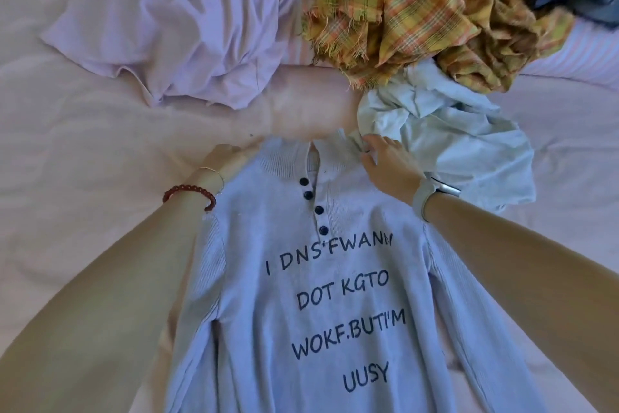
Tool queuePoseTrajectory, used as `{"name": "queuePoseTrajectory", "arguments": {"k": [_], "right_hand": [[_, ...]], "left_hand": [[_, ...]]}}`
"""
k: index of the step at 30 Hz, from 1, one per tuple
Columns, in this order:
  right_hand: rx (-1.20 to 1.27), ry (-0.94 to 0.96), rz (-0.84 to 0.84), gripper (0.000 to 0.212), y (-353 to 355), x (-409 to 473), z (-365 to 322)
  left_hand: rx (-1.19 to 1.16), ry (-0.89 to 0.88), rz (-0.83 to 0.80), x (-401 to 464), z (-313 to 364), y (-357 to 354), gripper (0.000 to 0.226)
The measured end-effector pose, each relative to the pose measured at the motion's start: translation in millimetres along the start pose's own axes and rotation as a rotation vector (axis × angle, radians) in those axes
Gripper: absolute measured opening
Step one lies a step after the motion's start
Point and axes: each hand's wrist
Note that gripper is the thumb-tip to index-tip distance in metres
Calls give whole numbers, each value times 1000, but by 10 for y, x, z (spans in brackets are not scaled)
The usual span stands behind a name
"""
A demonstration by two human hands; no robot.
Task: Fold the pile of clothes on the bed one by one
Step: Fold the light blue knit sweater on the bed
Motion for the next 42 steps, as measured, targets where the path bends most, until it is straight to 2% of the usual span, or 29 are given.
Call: {"name": "queuePoseTrajectory", "arguments": {"k": [2,4,5,6,9,10,12,14,15,18,20,21,23,25,27,29,31,32,35,37,39,42], "right_hand": [[71,-39,-95,33,-22,182,-38],[91,-86,-200,34,-12,292,-48],[108,-103,-209,33,-4,322,-38],[137,-104,-157,31,1,331,-22],[103,37,275,14,-69,245,-7],[69,88,364,10,-124,223,6],[-10,129,403,7,-227,211,21],[-125,149,414,15,-303,204,-2],[-168,190,442,21,-334,186,-39],[-105,342,479,27,-495,56,-211],[46,257,342,27,-583,16,-324],[120,151,246,28,-621,50,-348],[152,-78,83,40,-628,193,-377],[61,-161,18,40,-600,323,-405],[31,-179,76,24,-555,383,-428],[131,-129,245,17,-558,350,-435],[337,-13,353,15,-586,278,-472],[408,39,333,15,-619,253,-492],[453,110,80,27,-742,231,-486],[486,103,-46,40,-748,202,-462],[572,105,-33,46,-722,103,-437],[507,222,190,40,-664,-234,-434]], "left_hand": [[16,-98,-43,101,96,-42,30],[-35,-276,-2,174,178,-104,11],[-101,-353,37,197,198,-127,13],[-184,-408,61,206,202,-144,11],[-248,-515,211,216,141,-203,6],[-221,-511,263,254,104,-225,4],[-121,-424,345,316,57,-274,16],[69,-323,468,326,38,-329,32],[161,-335,552,281,28,-361,36],[358,-692,734,89,-92,-507,33],[487,-869,715,19,-266,-665,33],[554,-868,666,17,-346,-737,36],[696,-753,552,41,-447,-853,46],[824,-657,471,91,-491,-916,53],[887,-632,438,138,-489,-928,56],[893,-597,370,145,-466,-901,61],[784,-603,319,145,-452,-841,64],[686,-634,316,130,-450,-804,60],[439,-659,469,104,-558,-708,49],[436,-649,539,10,-653,-707,47],[502,-641,591,-120,-751,-782,46],[575,-573,673,-295,-931,-926,45]]}}
Point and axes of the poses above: each hand's wrist, its own x-axis towards the middle knuckle, its own y-axis out of the back of the hand, z = x × y, and after that the axes turned 11 degrees about y, right-handed
